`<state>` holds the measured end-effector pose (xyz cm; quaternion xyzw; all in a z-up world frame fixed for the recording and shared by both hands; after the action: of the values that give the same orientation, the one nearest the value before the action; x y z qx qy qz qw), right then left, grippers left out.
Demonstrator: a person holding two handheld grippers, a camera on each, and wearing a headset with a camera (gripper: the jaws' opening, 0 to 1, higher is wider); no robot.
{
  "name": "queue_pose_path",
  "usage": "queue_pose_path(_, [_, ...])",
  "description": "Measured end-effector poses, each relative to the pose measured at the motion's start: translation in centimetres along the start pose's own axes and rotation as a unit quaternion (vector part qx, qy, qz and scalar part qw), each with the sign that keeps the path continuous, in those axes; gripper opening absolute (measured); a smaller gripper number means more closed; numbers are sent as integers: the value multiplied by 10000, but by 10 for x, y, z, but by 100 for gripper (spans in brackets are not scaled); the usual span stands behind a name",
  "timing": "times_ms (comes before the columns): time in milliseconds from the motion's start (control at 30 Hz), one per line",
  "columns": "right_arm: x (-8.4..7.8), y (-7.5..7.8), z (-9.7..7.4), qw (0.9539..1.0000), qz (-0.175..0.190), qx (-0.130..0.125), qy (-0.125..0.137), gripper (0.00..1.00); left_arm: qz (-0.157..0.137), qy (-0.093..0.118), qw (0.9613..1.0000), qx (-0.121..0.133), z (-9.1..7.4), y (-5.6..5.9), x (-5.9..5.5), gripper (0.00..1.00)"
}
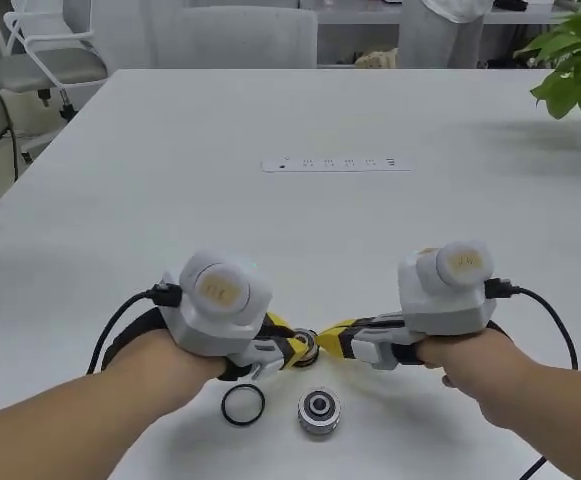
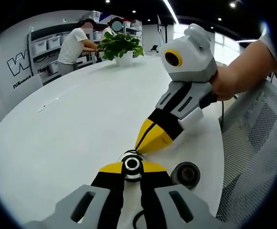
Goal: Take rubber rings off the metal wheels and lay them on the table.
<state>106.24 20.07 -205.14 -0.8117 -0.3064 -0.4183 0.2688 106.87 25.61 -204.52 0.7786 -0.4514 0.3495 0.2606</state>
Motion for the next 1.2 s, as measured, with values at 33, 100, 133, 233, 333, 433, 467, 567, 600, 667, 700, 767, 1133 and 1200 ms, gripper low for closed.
queue_pose_path(33, [0, -1, 0, 10000, -43, 2, 7, 0, 3, -1, 10000, -2, 0, 0, 0, 6])
queue_pose_path(100, [0, -1, 0, 10000, -33, 6, 3, 0, -2, -6, 10000, 0, 0, 0, 0, 6])
queue_pose_path(133, [1, -1, 0, 10000, -19, 11, 2, 0, 2, -8, 10000, 2, 0, 0, 0, 6])
queue_pose_path(233, [1, -1, 0, 10000, -9, 13, 3, 0, 2, -10, 10000, 5, 0, 0, 0, 6])
queue_pose_path(333, [1, -3, 0, 10000, -53, 20, -1, 0, -2, -15, 10000, 10, 0, 0, 0, 6])
queue_pose_path(433, [2, -5, 0, 9999, -129, 24, -10, 0, -4, -17, 10000, 13, 0, 0, 0, 6])
queue_pose_path(467, [2, -6, 0, 9999, -117, 43, -3, 0, -1, -18, 10000, 13, 0, 0, 0, 6])
queue_pose_path(567, [3, -9, 1, 9999, -112, 84, 21, 0, 0, -17, 10000, 17, 0, 0, 0, 6])
queue_pose_path(600, [3, -11, 2, 9999, -137, 89, 15, 0, -4, -16, 10000, 18, 0, 0, 0, 6])
queue_pose_path(667, [5, -14, 4, 9996, -234, 127, 36, 0, -5, -15, 10000, 1, 0, 1, 0, 6])
queue_pose_path(700, [6, -14, 3, 9997, -207, 84, 56, 0, -1, -15, 10000, -1, 0, 1, 0, 6])
queue_pose_path(767, [8, -14, 3, 9997, -188, 131, 86, 0, 0, -13, 10000, 0, -1, 1, 0, 6])
queue_pose_path(1133, [8, -14, 2, 9995, -174, 185, 164, 0, -25, -4, 10000, -7, -1, 1, 0, 6])
queue_pose_path(1200, [8, -13, 2, 9996, -157, 167, 162, 0, -29, -4, 10000, -8, -1, 1, 0, 7])
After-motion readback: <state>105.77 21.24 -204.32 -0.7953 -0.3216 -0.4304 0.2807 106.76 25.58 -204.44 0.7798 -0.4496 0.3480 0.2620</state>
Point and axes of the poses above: the centre of the closed fingertips' face, and the gripper's own axes: z roughly forward along the fingers, y roughly to its right, x roughly out of its top, the point moved 3 cm from there along -z, roughly backward along the fingers, and after that the axes turned 10 degrees about -z, right-handed, at the moved point
